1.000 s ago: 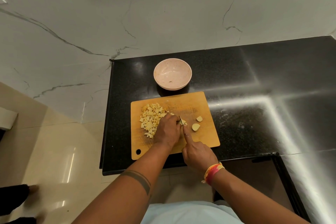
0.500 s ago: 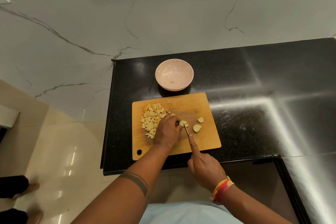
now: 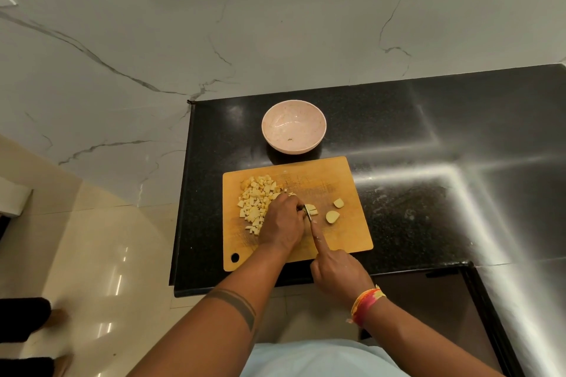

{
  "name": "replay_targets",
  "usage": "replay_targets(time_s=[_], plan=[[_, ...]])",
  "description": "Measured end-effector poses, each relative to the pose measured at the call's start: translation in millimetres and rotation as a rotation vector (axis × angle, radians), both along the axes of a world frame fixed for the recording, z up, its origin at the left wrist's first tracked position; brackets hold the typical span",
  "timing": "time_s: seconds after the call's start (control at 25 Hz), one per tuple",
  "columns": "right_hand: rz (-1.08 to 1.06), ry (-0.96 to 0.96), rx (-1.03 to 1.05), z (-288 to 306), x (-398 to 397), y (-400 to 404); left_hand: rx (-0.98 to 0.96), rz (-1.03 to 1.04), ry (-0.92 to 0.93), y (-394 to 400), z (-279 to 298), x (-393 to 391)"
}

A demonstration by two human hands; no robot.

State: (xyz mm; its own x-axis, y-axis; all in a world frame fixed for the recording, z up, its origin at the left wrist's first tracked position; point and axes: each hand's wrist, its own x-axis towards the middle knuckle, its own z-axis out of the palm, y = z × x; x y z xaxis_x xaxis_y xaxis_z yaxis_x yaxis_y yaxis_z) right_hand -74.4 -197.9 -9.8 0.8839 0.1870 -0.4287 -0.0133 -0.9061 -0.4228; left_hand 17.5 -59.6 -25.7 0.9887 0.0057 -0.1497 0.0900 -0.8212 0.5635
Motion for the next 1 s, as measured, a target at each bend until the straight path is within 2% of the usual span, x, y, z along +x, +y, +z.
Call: replay_targets(time_s=[0.2, 0.36, 0.48, 0.64, 0.8, 1.0], plan=[[-0.031, -0.029, 0.036, 1.0, -26.4, -17.8, 0.022, -0.003, -0.02, -2.1, 2.5, -0.6], [-0.136, -0.021, 0.055, -3.0, -22.1, -19.3, 0.103, -0.107, -0.081, -2.6, 2.3, -14.6], [-0.14, 0.0, 0.08, -7.2, -10.7, 0.9, 0.178, -0.2, -0.128, -1.2, -1.4, -20.0], [-0.13, -0.001, 0.139, -7.1, 12.5, 21.6, 0.24, -0.14, -0.165, 8.2, -4.1, -10.9], [-0.182, -0.058, 0.171, 1.4, 15.7, 10.1, 0.272, -0.126, -0.22, 12.2, 1.0, -4.1], [-0.251, -0.029, 0.103, -0.9, -9.4, -7.0, 0.197, -0.155, -0.233, -2.3, 4.5, -0.1]])
